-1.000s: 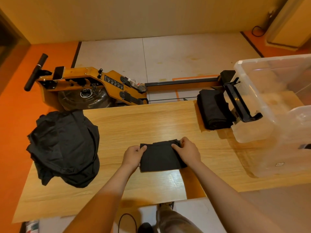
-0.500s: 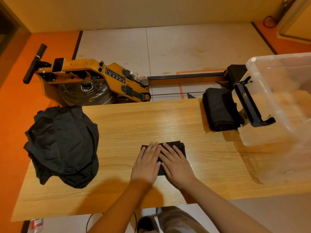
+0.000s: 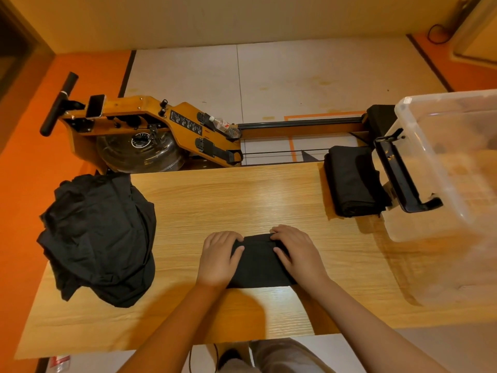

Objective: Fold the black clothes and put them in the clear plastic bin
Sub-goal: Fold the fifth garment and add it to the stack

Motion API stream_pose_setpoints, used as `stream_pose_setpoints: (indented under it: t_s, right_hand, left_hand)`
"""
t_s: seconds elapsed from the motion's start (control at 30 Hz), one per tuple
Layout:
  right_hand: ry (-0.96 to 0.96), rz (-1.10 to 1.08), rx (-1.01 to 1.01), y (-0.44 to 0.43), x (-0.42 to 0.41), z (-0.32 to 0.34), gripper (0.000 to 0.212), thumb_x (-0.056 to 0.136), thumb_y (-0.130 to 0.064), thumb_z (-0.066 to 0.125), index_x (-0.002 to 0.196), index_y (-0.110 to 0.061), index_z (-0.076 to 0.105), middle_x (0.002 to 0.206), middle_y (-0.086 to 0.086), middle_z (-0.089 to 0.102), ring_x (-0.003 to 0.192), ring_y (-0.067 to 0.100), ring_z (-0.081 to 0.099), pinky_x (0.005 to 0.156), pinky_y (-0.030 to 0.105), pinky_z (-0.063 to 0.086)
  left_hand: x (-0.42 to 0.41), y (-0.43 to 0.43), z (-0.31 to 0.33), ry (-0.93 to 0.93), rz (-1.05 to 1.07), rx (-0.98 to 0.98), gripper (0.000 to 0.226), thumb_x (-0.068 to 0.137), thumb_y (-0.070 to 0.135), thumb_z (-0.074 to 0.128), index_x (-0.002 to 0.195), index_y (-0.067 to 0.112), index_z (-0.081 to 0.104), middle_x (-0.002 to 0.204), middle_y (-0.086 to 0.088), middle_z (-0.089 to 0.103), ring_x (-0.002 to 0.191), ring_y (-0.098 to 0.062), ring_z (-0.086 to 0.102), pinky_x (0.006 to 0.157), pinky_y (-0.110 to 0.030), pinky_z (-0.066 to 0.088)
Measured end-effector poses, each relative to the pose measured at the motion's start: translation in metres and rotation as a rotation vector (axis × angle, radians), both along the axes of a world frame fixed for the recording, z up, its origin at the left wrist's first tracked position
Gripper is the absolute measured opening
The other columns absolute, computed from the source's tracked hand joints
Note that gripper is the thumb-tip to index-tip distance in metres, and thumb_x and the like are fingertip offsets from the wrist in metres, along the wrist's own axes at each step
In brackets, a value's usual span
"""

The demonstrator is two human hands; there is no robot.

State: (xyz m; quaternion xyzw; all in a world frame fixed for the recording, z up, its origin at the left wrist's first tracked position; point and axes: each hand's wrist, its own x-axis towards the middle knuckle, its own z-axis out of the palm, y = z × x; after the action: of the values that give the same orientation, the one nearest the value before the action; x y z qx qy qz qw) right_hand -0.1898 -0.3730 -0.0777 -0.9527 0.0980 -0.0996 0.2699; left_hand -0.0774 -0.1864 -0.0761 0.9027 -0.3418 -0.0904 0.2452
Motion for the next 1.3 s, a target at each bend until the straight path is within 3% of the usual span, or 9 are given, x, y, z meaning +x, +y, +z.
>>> stream_pose_setpoints:
  t_s: [0.13,0.33,0.5,0.6,0.77,0.93,1.03,1.17,1.3]
  right_hand:
    - [-0.029,0.02,-0.028,-0.004,0.004,0.006,0.015,0.082,-0.015,0.071,0.094,-0.018,0.062,0.103,-0.004,0.063,0.101,0.015,0.057,0.088,0.033,0.046]
    - [0.022,0.003,-0.074,-0.004,0.003,0.009,0.019,0.081,-0.026,0.073,0.096,-0.018,0.064,0.108,-0.004,0.064,0.106,0.015,0.054,0.089,0.027,0.039]
    - [0.027,-0.07,-0.037,0.001,0.007,0.016,0.013,0.08,-0.013,0.073,0.084,-0.017,0.061,0.098,-0.004,0.063,0.098,0.017,0.055,0.082,0.029,0.041]
    - [0.044,-0.096,-0.015,0.002,0.014,0.025,0.008,0.086,-0.016,0.066,0.086,-0.018,0.059,0.093,-0.005,0.061,0.094,0.015,0.052,0.082,0.029,0.039]
    - [0.199,-0.224,0.101,0.0,0.027,0.021,0.005,0.093,-0.022,0.057,0.093,-0.018,0.06,0.091,-0.005,0.06,0.09,0.014,0.051,0.073,0.028,0.038]
    - [0.205,-0.252,-0.035,0.009,0.039,0.013,0.006,0.09,-0.015,0.059,0.096,-0.015,0.061,0.092,0.0,0.063,0.088,0.02,0.055,0.069,0.031,0.039]
    - [0.093,-0.227,-0.216,0.015,0.036,0.007,0.017,0.077,-0.003,0.065,0.089,-0.015,0.062,0.088,0.002,0.061,0.082,0.023,0.055,0.072,0.032,0.04]
    - [0.036,-0.173,-0.395,0.019,0.032,-0.002,0.03,0.062,-0.006,0.08,0.086,-0.016,0.066,0.088,0.002,0.06,0.084,0.02,0.046,0.081,0.032,0.031]
    - [0.053,-0.178,-0.408,0.015,0.027,-0.006,0.023,0.074,-0.009,0.067,0.095,-0.018,0.068,0.097,0.001,0.061,0.093,0.021,0.05,0.085,0.033,0.032]
  left_hand:
    - [0.011,-0.002,0.008,0.097,0.029,-0.008,0.004,0.094,0.029,0.06,0.092,0.026,0.06,0.096,0.011,0.061,0.098,-0.012,0.051,0.087,-0.021,0.026]
    - [0.019,0.003,0.012,0.322,0.031,-0.092,0.016,0.088,0.025,0.06,0.078,0.032,0.05,0.091,0.016,0.065,0.091,-0.01,0.058,0.082,-0.032,0.046]
    - [0.021,0.007,0.017,0.391,0.027,-0.091,0.017,0.091,0.021,0.059,0.079,0.028,0.05,0.091,0.008,0.064,0.079,-0.008,0.055,0.069,-0.028,0.044]
    - [0.022,0.005,0.019,0.365,-0.007,-0.047,0.009,0.091,0.025,0.062,0.091,0.028,0.054,0.091,0.009,0.06,0.087,-0.008,0.053,0.074,-0.027,0.043]
    - [0.023,0.002,0.019,0.359,-0.005,-0.01,0.019,0.093,0.04,0.059,0.108,0.029,0.058,0.1,0.01,0.057,0.098,-0.007,0.051,0.081,-0.024,0.04]
    - [0.018,-0.008,0.012,0.105,-0.049,0.115,0.03,0.099,0.047,0.043,0.11,0.024,0.061,0.106,0.011,0.06,0.105,-0.011,0.049,0.091,-0.027,0.034]
    - [0.014,-0.007,0.004,0.039,0.052,0.109,0.023,0.101,0.036,0.043,0.102,0.021,0.061,0.098,0.006,0.062,0.099,-0.016,0.052,0.086,-0.029,0.035]
    - [0.008,-0.007,-0.006,-0.019,0.088,0.125,0.021,0.101,0.03,0.044,0.097,0.018,0.061,0.092,0.003,0.06,0.091,-0.019,0.053,0.081,-0.032,0.039]
    - [0.009,-0.006,-0.01,-0.101,0.086,0.119,0.019,0.095,0.028,0.047,0.089,0.018,0.062,0.084,0.003,0.059,0.08,-0.02,0.056,0.072,-0.033,0.043]
